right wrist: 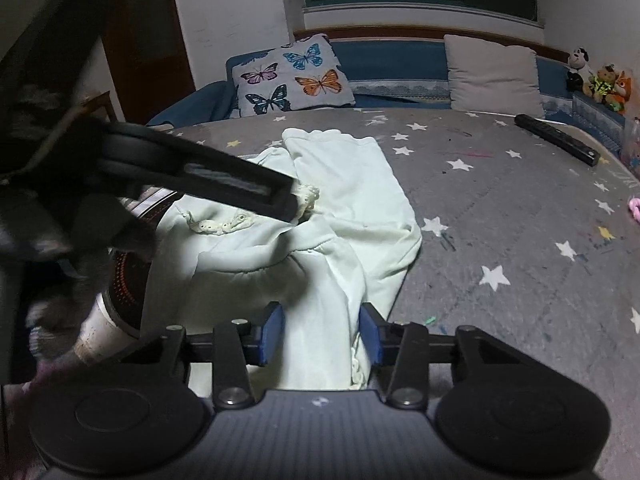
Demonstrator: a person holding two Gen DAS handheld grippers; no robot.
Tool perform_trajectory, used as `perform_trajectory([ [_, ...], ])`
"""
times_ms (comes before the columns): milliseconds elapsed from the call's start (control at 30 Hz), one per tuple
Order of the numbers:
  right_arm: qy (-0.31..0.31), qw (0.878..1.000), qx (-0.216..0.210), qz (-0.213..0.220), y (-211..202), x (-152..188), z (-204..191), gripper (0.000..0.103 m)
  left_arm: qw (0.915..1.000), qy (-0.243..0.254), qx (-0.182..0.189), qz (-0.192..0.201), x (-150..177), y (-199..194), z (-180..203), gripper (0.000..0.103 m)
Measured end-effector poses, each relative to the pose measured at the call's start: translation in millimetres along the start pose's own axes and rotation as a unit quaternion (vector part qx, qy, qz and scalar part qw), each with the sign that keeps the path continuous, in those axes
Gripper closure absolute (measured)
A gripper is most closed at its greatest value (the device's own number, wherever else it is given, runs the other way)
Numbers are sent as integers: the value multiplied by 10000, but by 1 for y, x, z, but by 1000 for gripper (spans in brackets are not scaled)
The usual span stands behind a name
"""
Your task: Fold clothes
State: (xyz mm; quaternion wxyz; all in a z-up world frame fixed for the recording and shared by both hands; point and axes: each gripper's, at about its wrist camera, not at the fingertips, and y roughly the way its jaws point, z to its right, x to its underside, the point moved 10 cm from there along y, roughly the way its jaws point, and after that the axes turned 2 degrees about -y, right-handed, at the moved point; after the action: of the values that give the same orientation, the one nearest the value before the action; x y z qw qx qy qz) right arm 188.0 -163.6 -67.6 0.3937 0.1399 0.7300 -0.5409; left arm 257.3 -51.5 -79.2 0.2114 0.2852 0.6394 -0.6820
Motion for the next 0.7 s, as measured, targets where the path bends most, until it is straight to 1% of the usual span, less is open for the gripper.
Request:
perform_trajectory([
  [33,5,10000,-30,-5,1,0,0,68,10000,-11,66,-51,2,3,1,42],
  [100,30,10000,-57,-3,1,0,2,72,9997,-48,236,-98,5,6,2,65],
  [133,50,10000,-67,11,0,0,3,77,9996,-55,287,-64,5,4,1,69],
  [167,71,9999,-78,26,0,0,4,81,9995,-58,313,-17,6,2,0,78],
  [200,105,9999,-94,42,-1,0,6,82,9994,-73,332,30,6,-1,-1,85],
  [233,137,9998,-100,65,-2,0,7,88,9993,-121,349,74,6,-4,-4,85],
  [267,169,9998,-104,88,-4,0,9,92,9991,-183,363,116,6,-7,-7,89],
  [333,231,9996,-91,129,-6,0,11,96,9987,-320,340,189,7,-15,-14,91],
  [433,300,9993,-43,220,-12,0,14,99,9976,-544,260,354,10,-31,-31,92],
  [500,338,9990,28,296,-18,-1,17,99,9962,-676,188,508,12,-47,-44,92],
  [700,495,9969,366,485,-40,2,34,100,9902,-944,-225,1006,30,-101,-90,92],
])
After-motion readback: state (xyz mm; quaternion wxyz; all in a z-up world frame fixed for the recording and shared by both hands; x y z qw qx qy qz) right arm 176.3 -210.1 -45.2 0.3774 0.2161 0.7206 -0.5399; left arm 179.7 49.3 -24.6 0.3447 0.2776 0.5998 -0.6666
